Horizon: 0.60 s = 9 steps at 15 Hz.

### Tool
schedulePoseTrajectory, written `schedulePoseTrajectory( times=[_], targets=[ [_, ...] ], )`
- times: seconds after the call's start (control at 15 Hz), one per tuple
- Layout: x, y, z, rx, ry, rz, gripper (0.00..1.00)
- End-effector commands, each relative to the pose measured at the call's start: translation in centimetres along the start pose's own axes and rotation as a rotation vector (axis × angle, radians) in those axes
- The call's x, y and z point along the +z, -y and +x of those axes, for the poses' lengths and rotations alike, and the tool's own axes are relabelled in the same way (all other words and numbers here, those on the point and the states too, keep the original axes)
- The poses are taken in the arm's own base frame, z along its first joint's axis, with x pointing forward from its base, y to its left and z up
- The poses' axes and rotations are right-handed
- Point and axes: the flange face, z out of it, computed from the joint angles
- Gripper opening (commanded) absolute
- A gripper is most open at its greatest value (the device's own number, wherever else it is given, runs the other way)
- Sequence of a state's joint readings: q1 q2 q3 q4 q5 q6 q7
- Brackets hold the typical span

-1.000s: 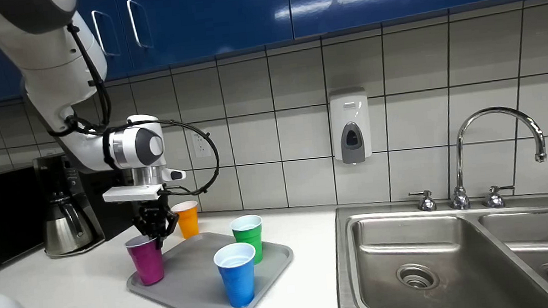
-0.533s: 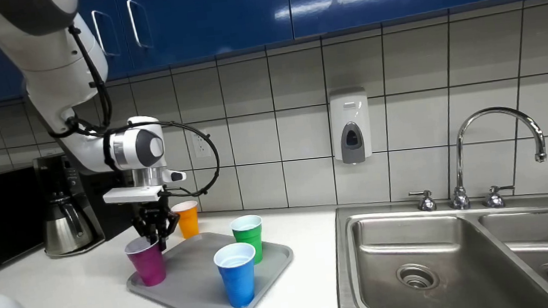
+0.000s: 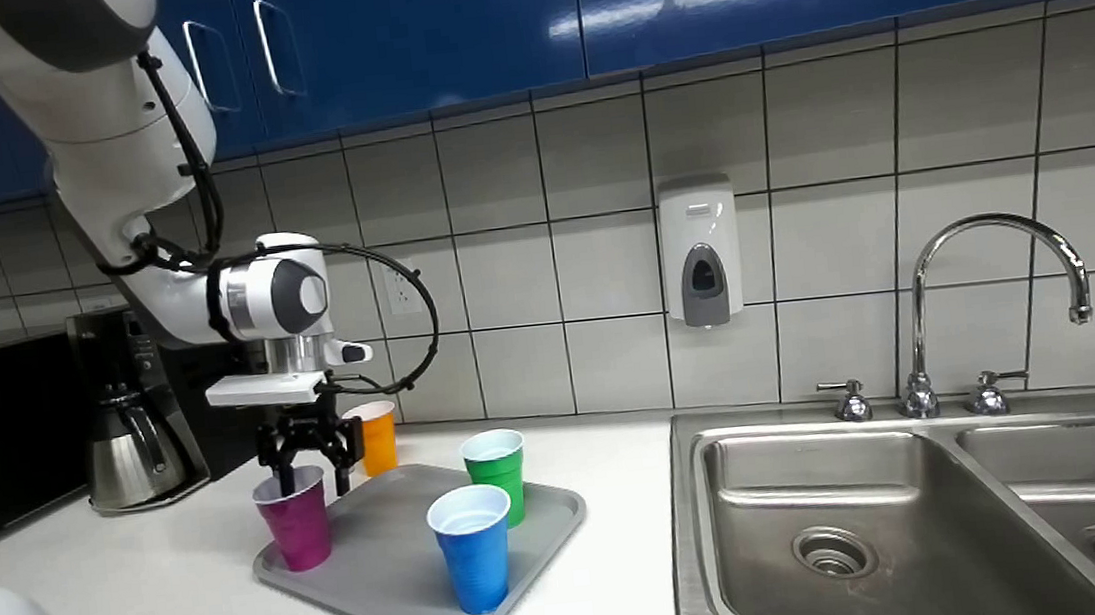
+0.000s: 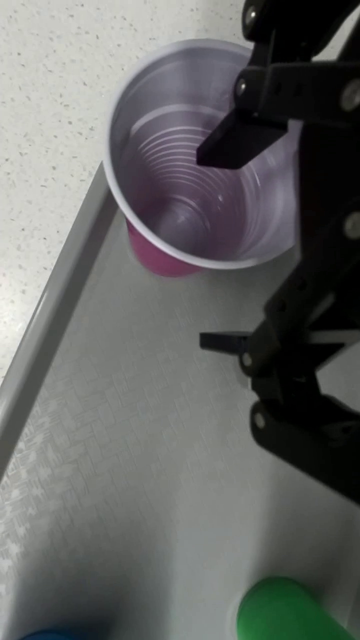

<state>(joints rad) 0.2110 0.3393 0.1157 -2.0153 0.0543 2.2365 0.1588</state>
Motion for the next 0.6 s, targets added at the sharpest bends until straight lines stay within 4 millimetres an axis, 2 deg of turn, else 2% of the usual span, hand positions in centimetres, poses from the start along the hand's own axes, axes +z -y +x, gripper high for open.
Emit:
schedulePoseTrajectory(
  times=[0.0,0.53],
  targets=[
    [-1.3,-0.2,-0.8,0.023,-0.003,0.023,1.00],
    [-3.7,0.1,-1.1,0.020,-0.040,0.021,1.00]
  ],
)
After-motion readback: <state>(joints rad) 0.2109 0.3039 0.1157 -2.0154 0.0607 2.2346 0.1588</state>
